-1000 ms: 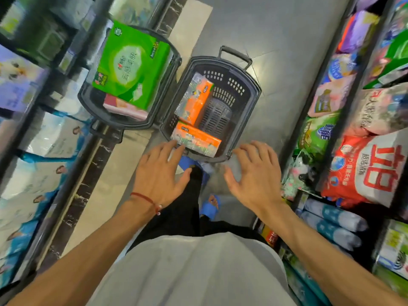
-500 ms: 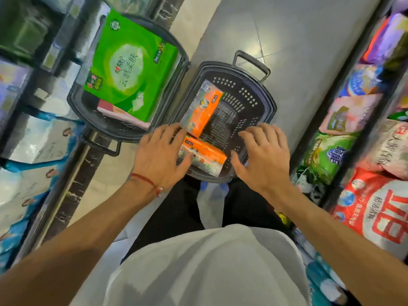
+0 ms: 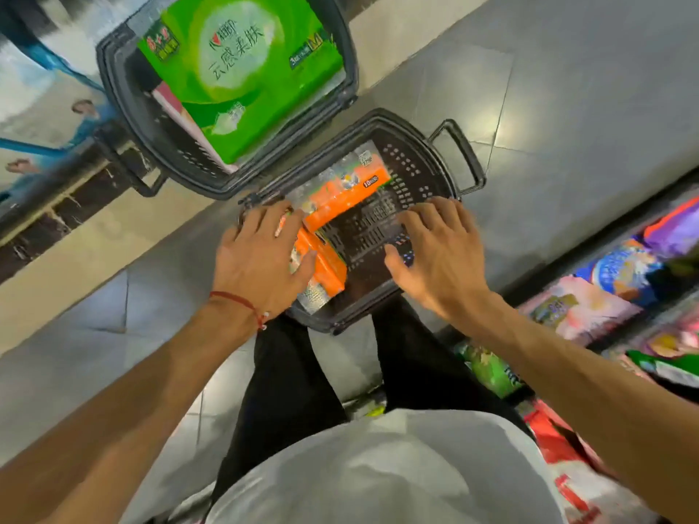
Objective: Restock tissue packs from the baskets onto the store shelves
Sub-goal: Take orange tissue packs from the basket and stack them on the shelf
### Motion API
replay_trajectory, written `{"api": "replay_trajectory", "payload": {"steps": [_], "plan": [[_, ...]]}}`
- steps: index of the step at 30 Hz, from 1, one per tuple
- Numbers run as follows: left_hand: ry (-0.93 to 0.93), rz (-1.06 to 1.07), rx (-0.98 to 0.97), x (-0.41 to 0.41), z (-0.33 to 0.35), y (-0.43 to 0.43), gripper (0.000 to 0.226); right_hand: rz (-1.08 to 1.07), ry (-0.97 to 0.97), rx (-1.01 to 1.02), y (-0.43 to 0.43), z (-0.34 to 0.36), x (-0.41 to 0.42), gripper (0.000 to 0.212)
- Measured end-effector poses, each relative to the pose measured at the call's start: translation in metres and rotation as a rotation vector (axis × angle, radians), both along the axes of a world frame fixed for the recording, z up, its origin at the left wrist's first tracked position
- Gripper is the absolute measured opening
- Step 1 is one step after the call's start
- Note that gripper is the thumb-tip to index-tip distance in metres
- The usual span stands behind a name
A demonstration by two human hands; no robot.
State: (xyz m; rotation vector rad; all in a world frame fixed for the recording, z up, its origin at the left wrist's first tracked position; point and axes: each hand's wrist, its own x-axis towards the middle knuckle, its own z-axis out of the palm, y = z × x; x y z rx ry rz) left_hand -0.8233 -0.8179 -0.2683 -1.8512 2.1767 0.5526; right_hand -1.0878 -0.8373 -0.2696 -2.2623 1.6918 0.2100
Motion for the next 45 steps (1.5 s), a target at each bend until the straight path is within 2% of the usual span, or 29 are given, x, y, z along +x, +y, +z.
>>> {"api": "replay_trajectory", "payload": {"steps": [5,8,13,15,18,19,22,24,30,34,36,40,45], "plan": [[0.072,0.274,0.088,-0.035,-0.03,0.017,0.064,0.108,0.04,0.019,-0.036,-0.036,-0.022,0.047],[0.17,0.542,0.177,-0.049,-0.062,0.022,0.066,0.084,0.001,0.067,-0.058,-0.071,-0.022,0.05],[0.286,0.834,0.242,-0.066,-0.127,0.013,0.065,0.003,-0.071,0.202,-0.094,-0.144,-0.006,0.05],[0.386,0.996,0.262,-0.072,-0.154,0.004,0.055,-0.034,-0.092,0.262,-0.105,-0.179,-0.001,0.051],[0.547,1.274,0.205,-0.075,-0.205,-0.012,0.021,-0.157,-0.135,0.353,-0.118,-0.23,0.004,0.055],[0.564,1.325,0.195,-0.074,-0.222,-0.018,0.022,-0.215,-0.167,0.396,-0.122,-0.246,0.005,0.057],[0.554,1.369,0.191,-0.072,-0.268,-0.029,0.05,-0.335,-0.249,0.484,-0.132,-0.285,0.007,0.07],[0.577,1.414,0.192,-0.072,-0.291,-0.032,0.054,-0.361,-0.3,0.513,-0.135,-0.304,0.007,0.074],[0.619,1.562,0.115,-0.087,-0.321,-0.04,0.05,-0.406,-0.358,0.605,-0.14,-0.33,0.008,0.062],[0.649,1.641,0.121,-0.087,-0.324,-0.047,0.086,-0.445,-0.417,0.615,-0.138,-0.328,0.008,0.058],[0.608,1.649,0.093,-0.082,-0.325,-0.045,0.082,-0.449,-0.439,0.62,-0.136,-0.326,0.006,0.06],[0.602,1.663,0.048,-0.077,-0.317,-0.035,0.077,-0.443,-0.45,0.619,-0.132,-0.312,0.002,0.077],[0.602,1.675,-0.012,-0.074,-0.293,-0.011,0.084,-0.457,-0.421,0.532,-0.111,-0.274,-0.006,0.069]]}}
